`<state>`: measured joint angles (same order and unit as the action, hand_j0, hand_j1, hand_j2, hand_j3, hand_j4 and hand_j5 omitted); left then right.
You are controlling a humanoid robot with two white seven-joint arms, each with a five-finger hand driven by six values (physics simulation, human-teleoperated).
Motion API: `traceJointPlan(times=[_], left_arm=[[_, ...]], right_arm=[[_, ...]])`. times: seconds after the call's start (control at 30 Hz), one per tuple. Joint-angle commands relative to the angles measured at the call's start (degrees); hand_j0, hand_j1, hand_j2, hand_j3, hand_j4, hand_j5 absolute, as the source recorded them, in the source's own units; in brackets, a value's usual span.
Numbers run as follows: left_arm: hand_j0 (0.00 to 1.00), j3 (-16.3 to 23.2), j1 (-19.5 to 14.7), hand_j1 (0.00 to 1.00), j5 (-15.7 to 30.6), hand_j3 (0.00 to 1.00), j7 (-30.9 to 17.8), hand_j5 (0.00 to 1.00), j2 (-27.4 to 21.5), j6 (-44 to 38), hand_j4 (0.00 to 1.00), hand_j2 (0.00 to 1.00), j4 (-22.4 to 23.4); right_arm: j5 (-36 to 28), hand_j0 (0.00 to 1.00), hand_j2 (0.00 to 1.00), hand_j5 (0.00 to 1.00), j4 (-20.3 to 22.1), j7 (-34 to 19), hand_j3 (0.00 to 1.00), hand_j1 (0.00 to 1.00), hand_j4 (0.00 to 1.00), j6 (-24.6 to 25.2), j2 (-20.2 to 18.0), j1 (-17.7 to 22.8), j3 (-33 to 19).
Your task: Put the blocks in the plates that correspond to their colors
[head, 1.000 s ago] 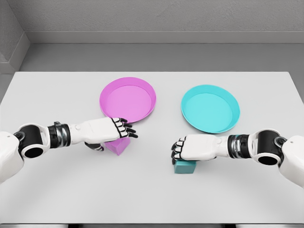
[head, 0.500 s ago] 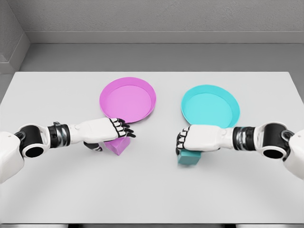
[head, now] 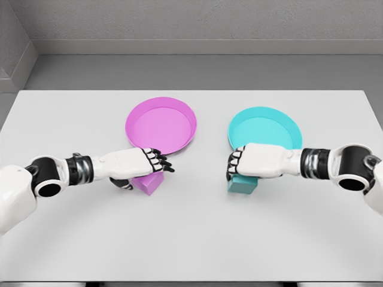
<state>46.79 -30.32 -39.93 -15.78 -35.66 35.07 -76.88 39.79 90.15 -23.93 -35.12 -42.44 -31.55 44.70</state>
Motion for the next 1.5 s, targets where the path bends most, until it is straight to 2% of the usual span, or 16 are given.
traceJointPlan(times=[0.0, 0.27, 0.3, 0.37, 0.5, 0.8, 1.0, 1.17, 1.27, 1.47], left_arm=[[1.0, -0.03, 0.0, 1.0, -0.5, 1.0, 0.04, 1.0, 0.95, -0.07, 1.0, 1.0, 0.77], [0.99, 0.84, -0.53, 0.99, -0.59, 0.99, 0.04, 0.99, 1.83, -0.07, 0.99, 0.99, 2.62], [0.88, 0.93, -0.62, 0.88, -0.59, 0.88, -0.04, 0.88, 1.83, -0.07, 0.88, 0.88, 2.7], [0.76, 0.93, -0.7, 0.76, -0.59, 0.76, -0.04, 0.76, 1.83, -0.07, 0.76, 0.76, 2.7], [0.67, 0.84, -0.7, 0.67, -0.5, 0.67, -0.83, 0.67, 1.83, -0.07, 0.67, 0.67, 2.7], [0.67, 0.93, -1.14, 0.67, 0.47, 0.67, -0.92, 0.67, 1.83, -0.07, 0.67, 0.67, 1.21], [0.67, 1.02, -1.23, 0.67, 1.43, 0.67, -0.83, 0.67, 1.65, -0.07, 0.67, 0.67, -2.3], [0.67, 0.93, -2.29, 0.67, 2.22, 0.67, -0.83, 0.67, 1.3, -0.07, 0.67, 0.67, -2.39], [0.67, 0.84, -3.25, 0.67, 2.58, 0.67, -0.83, 0.67, 1.3, -0.07, 0.67, 0.67, -2.13], [0.68, 0.84, -5.62, 0.68, 2.57, 0.68, -0.83, 0.68, 1.56, -0.07, 0.68, 0.68, -0.2]], right_arm=[[-0.32, 0.64, 0.64, 0.64, -0.06, 0.02, 0.64, 0.64, 0.64, 0.12, -0.1, 0.0, -1.19], [-0.32, 0.64, 0.64, 0.64, -3.84, 0.11, 0.64, 0.64, 0.64, 0.12, 0.16, -1.41, -1.46], [-0.32, 0.64, 0.64, 0.64, -4.54, 0.11, 0.64, 0.64, 0.64, 0.12, 0.16, -1.84, -1.46], [-0.32, 0.64, 0.64, 0.64, -5.16, 0.11, 0.64, 0.64, 0.64, 0.12, 0.34, -2.11, -1.46], [-0.32, 0.64, 0.64, 0.64, -5.86, 0.11, 0.64, 0.64, 0.64, 0.12, 0.34, -2.2, -1.55], [-0.41, 0.64, 0.64, 0.64, -9.37, 0.2, 0.64, 0.64, 0.64, 0.12, 0.69, -4.31, -1.55], [-0.5, 0.64, 0.64, 0.64, -14.3, 0.2, 0.64, 0.64, 0.64, 0.12, 2.1, -6.59, -1.55], [-0.5, 0.65, 0.65, 0.65, -17.02, 0.29, 0.65, 0.65, 0.65, 0.12, 2.19, -7.82, -1.55], [-0.5, 0.65, 0.65, 0.65, -19.75, 0.29, 0.65, 0.65, 0.65, 0.12, 3.33, -8.44, -1.55], [-0.41, 0.67, 0.67, 0.67, -22.56, 0.29, 0.67, 0.67, 0.67, 0.12, 5.0, -9.93, -2.78]])
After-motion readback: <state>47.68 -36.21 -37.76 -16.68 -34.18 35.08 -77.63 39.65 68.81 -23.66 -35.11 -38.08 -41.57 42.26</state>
